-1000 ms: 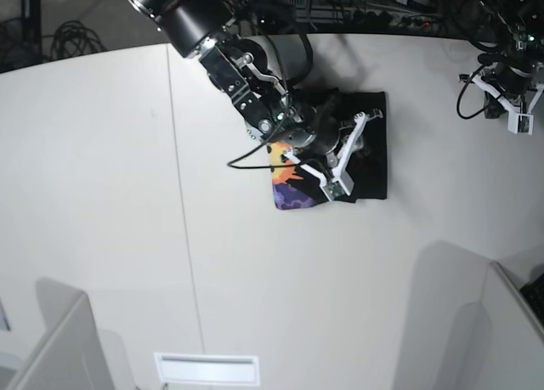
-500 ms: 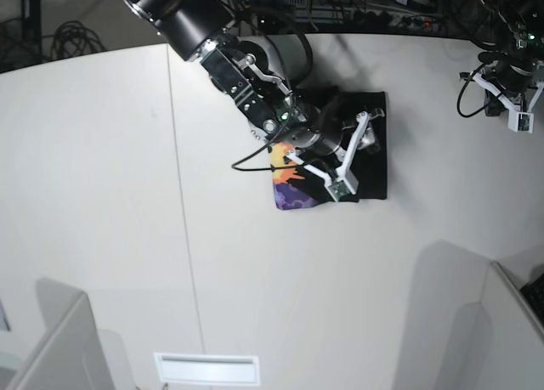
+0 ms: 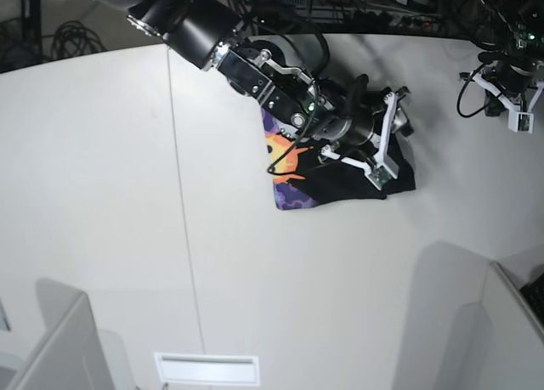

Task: Fold the T-shirt properly
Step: 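Release the bundle and move both grippers to its sides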

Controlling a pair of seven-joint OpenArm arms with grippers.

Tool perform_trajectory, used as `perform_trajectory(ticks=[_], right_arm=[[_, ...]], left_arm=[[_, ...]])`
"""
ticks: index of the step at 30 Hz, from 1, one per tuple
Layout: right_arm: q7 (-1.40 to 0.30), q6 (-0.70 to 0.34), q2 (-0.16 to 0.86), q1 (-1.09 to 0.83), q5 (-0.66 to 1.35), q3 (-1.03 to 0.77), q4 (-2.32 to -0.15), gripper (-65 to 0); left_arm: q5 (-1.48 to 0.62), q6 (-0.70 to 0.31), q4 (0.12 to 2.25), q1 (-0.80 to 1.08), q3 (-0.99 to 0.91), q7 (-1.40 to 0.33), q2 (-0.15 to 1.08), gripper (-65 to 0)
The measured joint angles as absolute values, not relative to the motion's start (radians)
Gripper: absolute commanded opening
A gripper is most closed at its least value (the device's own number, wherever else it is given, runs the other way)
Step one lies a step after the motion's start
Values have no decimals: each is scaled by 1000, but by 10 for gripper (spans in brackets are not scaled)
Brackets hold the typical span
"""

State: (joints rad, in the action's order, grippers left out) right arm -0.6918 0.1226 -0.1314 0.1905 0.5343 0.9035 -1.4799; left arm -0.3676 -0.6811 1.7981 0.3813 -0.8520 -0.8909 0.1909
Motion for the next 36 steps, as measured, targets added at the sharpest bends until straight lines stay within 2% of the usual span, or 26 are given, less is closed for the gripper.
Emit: perform_trajectory(ticks=[4, 11, 12, 14, 17, 20, 26, 32, 34, 36], right_arm=[[-696, 123, -130, 241, 644, 904, -1492, -288], [-695, 113, -101, 244, 669, 838, -1660, -291], [-692, 113, -82, 243, 666, 816, -1666, -308], [-690, 117, -32, 236, 649, 774, -1667, -407], [-693, 123, 17, 189, 652, 705, -1667, -648], [-691, 117, 45, 125, 655, 632, -1667, -650], [-624, 121, 157, 2, 648, 517, -1743, -650], [-586, 119, 227, -62, 654, 482, -1860, -650], [-587, 119, 229, -89, 654, 442, -1864, -650], [-589, 120, 233, -107, 652, 411, -1863, -650]], left_arm=[[-368, -682, 1796, 379, -852, -891, 191, -650], [-368, -682, 1798, 369, -847, -891, 191, -650], [-376, -682, 1798, 370, -847, -892, 192, -650], [-458, -687, 1798, 381, -848, -900, 192, -650], [-619, -690, 1799, 395, -849, -922, 194, -650], [-737, -689, 1800, 411, -850, -991, 196, -650], [-959, -690, 1796, 408, -847, -988, 192, -650], [-998, -689, 1726, 363, -833, -1000, 191, -186], [-1003, -689, 1674, 342, -806, -997, 190, -91], [-995, -688, 1632, 329, -766, -1003, 186, -46]])
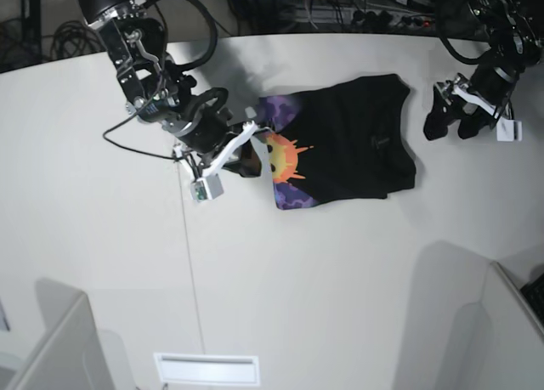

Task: Fold the T-shirt properly
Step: 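Release the bundle and move both grippers to its sides, then grasp the bundle with the left gripper and rotate it upright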

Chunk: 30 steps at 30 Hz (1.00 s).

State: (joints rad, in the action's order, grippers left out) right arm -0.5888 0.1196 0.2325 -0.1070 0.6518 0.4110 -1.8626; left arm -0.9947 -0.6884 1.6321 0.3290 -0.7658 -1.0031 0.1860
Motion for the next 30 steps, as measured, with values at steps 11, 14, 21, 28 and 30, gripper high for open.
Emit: perform_trajectory(ticks=[11, 14, 21, 28, 30], right_arm=[[-585, 116, 257, -144, 651, 377, -1863, -650], [-591, 116, 257, -167, 652, 377, -1862, -650], [-586, 116, 268, -179, 654, 377, -1863, -650], [-554, 113, 267, -236, 654, 319, -1869, -650], [-533, 115, 270, -270, 654, 279, -1882, -650]], left_arm=[[-997, -688, 1488, 237, -573, -1003, 159, -48], [-996, -686, 1446, 221, -566, -1002, 157, -49], [-1004, -619, 1435, 204, -466, -945, 159, -49], [-983, -579, 1413, 169, -387, -931, 173, -207], [-918, -580, 1394, 144, -367, -934, 175, -332]])
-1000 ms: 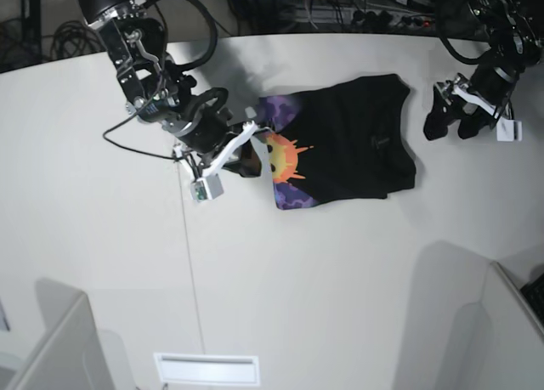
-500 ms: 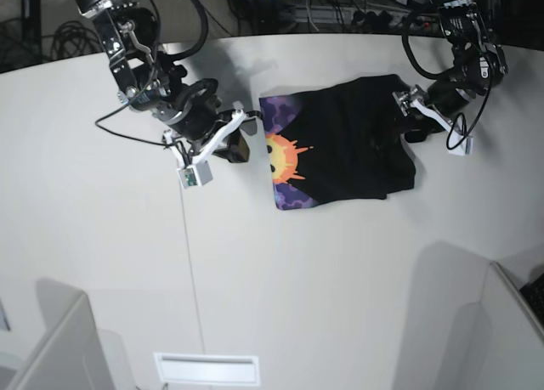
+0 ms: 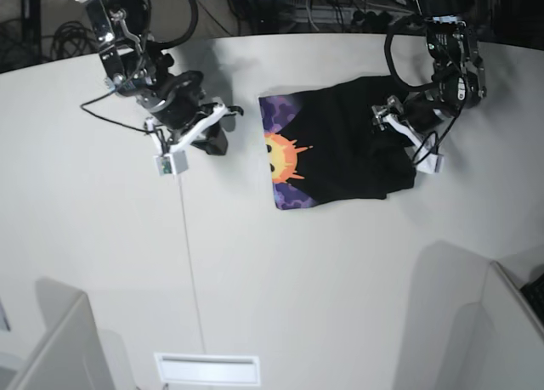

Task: Fold the T-shirt properly
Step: 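Grasp the bundle with the left gripper and rotate it upright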

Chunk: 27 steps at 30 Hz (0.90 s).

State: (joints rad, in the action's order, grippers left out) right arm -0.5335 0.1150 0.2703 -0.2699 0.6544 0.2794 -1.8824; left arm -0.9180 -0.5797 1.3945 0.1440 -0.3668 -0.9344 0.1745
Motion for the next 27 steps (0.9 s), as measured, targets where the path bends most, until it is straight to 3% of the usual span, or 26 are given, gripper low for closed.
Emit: perform_trajectory(ticks=[4, 6, 12, 17, 27], right_arm=[[-514, 112, 268, -328, 655, 190, -1910, -650], [-515, 112, 266, -350, 659, 139, -1910, -650], [-516, 110, 265, -417, 659, 15, -1910, -650], [-513, 2, 251, -458, 658, -88, -1911, -650], [-516, -55, 186, -533, 657, -258, -1911, -650]], left_arm=[[-871, -579, 1378, 129, -339, -935, 184, -568], [-868, -577, 1385, 131, -316, -931, 189, -650], [-839, -576, 1388, 55, -167, -1000, 259, -650], [-767, -577, 1388, -19, -66, -1047, 293, -650], [-603, -580, 1394, -207, 339, -1044, 319, -650]])
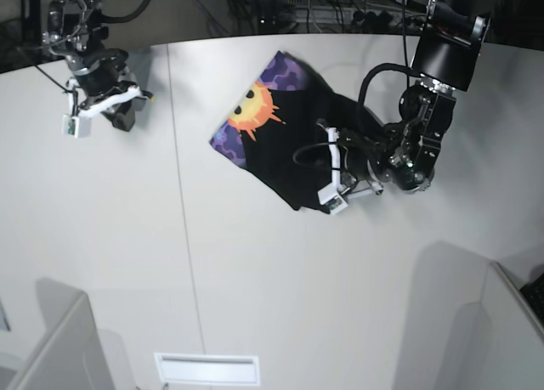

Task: Fold the T-shirt properly
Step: 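Grasp the bundle with the left gripper and rotate it upright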

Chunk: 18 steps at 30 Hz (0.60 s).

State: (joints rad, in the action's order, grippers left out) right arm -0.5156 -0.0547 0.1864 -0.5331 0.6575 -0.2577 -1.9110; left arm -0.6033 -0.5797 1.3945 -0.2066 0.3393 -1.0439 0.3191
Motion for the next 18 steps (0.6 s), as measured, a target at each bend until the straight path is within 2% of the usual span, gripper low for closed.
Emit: perform_trajectory(ticks=[15, 18], right_arm=[[-517, -64, 101, -614, 654, -385, -1910, -650], [-514, -65, 82, -621, 654, -403, -1910, -650]], left_arm=[[-493, -583, 1389, -487, 835, -1068, 315, -650], [-485, -583, 1388, -532, 917, -1003, 300, -650]])
